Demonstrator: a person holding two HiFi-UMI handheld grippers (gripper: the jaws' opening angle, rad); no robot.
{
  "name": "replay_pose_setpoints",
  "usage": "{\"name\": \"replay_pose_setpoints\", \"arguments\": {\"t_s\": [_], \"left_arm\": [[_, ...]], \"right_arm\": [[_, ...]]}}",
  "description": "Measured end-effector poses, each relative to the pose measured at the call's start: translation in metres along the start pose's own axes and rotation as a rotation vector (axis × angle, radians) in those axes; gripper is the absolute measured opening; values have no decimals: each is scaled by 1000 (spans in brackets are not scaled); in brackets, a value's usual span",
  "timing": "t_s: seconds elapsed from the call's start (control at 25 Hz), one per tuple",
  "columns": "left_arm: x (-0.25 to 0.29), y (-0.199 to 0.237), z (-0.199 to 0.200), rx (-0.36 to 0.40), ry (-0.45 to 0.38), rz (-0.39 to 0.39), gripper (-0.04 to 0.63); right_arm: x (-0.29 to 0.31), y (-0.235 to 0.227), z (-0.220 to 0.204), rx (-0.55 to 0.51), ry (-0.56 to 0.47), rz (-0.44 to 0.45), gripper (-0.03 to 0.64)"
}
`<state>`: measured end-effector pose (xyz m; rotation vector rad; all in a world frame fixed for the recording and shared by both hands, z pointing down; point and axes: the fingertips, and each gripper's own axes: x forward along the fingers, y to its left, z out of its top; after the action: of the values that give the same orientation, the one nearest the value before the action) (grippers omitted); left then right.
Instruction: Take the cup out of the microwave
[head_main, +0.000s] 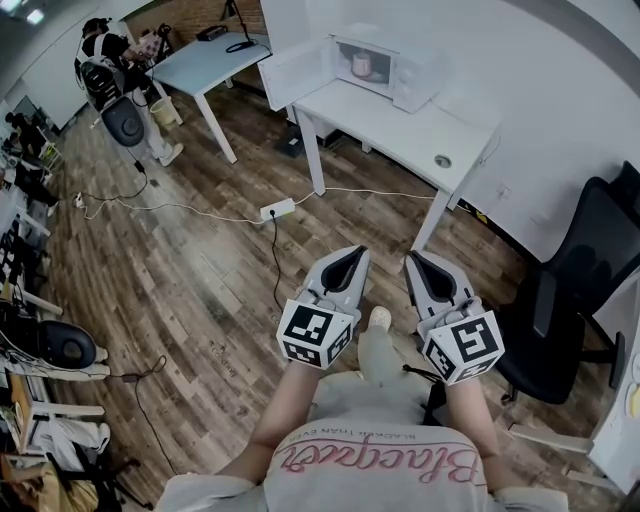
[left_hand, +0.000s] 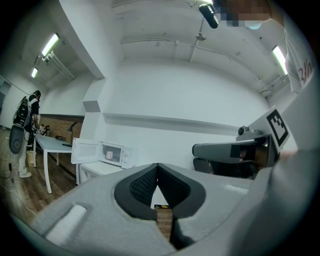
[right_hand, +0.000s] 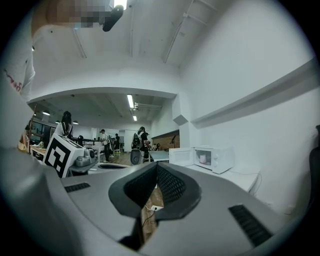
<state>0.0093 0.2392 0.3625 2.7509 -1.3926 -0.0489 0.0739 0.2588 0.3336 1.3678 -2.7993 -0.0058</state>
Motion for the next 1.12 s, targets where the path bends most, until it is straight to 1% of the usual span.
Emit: {"name": "replay_pose_setpoints", "arguments": {"t_s": [0.2,0.4,0.6,0.72,1.12], "left_arm": [[11,8,-4,-5,8,9,3],[24,22,0,1,7,17,3],[40,44,-5,-8,7,53,3],[49,56,-1,-8,1,65,3],[99,87,-1,-4,26,70,3]], "right_arm": [[12,-10,-3,17,3,2,12],[32,-18,2,11,-12,26,12],[50,-32,-1,3,-9,42,12],[62,-39,2,-2,-14,49,12],[113,-72,1,13,-3,81,12]]}}
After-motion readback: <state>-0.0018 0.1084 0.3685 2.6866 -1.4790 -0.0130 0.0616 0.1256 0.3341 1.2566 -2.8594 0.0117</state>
